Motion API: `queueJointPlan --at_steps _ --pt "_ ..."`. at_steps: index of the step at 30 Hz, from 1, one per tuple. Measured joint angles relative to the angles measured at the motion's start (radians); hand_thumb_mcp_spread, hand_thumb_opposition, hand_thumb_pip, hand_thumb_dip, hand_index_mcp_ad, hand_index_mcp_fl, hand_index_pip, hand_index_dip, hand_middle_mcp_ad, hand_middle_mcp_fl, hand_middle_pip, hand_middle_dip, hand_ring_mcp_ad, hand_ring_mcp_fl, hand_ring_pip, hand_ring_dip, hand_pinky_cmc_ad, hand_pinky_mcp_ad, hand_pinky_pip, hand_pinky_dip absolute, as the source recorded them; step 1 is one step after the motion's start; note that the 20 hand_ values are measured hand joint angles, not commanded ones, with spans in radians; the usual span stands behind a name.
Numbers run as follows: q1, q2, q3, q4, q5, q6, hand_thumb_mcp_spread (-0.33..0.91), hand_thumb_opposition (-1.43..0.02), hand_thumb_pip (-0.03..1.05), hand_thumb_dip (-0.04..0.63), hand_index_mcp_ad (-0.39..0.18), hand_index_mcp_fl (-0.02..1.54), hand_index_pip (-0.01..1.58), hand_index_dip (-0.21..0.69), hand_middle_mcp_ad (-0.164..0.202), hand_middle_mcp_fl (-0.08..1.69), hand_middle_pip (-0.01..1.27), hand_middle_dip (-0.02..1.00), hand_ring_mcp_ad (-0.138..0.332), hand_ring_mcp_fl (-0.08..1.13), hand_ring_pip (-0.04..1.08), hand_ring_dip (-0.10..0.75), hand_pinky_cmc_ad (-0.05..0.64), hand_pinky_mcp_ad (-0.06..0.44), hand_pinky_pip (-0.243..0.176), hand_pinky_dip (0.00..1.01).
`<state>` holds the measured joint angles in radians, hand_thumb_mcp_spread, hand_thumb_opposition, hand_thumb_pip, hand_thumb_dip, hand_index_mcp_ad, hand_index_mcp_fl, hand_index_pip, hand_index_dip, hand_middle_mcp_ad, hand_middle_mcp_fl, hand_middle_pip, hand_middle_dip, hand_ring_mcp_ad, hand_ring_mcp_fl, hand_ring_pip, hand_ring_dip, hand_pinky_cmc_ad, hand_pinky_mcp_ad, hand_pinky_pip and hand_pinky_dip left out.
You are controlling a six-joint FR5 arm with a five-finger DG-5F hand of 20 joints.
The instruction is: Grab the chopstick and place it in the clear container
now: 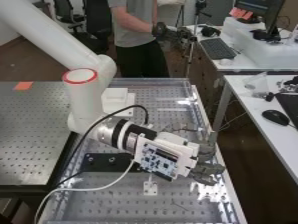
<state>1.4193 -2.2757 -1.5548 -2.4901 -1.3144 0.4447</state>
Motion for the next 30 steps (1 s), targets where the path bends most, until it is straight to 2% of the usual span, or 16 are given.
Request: queueJointPlan --at_steps 13,16,17,22,30 --pt "0.001 -0.007 0.020 -0.017 -0.011 -0.039 0.50 -0.80 0.66 0.309 -0.122 0.31 1.23 -0.003 0.086 0.60 0.66 0.56 0.138 0.37 0.08 0.370 0.346 0.166 -0.066 0.18" --pt "0.001 -0.008 0.024 -0.017 -0.006 -0.044 0.50 -0.80 0.66 0.309 -0.122 0.38 1.23 -0.003 0.082 0.63 0.66 0.56 0.140 0.37 0.08 0.370 0.342 0.166 -0.068 0.18" --pt "0.001 -0.009 0.025 -0.018 -0.004 -0.044 0.50 -0.80 0.63 0.305 -0.122 0.38 1.21 -0.003 0.082 0.65 0.66 0.56 0.138 0.39 0.08 0.374 0.360 0.166 -0.068 0.18" --pt "0.001 -0.011 0.030 -0.021 -0.001 -0.044 0.51 -0.80 0.61 0.309 -0.133 0.44 1.21 -0.003 0.082 0.70 0.66 0.56 0.113 0.43 0.08 0.374 0.374 0.169 -0.051 0.18" --pt "0.001 -0.013 0.034 -0.025 0.001 -0.044 0.54 -0.83 0.60 0.309 -0.136 0.50 1.20 -0.003 0.082 0.77 0.66 0.56 0.117 0.46 0.09 0.379 0.393 0.166 -0.035 0.18"
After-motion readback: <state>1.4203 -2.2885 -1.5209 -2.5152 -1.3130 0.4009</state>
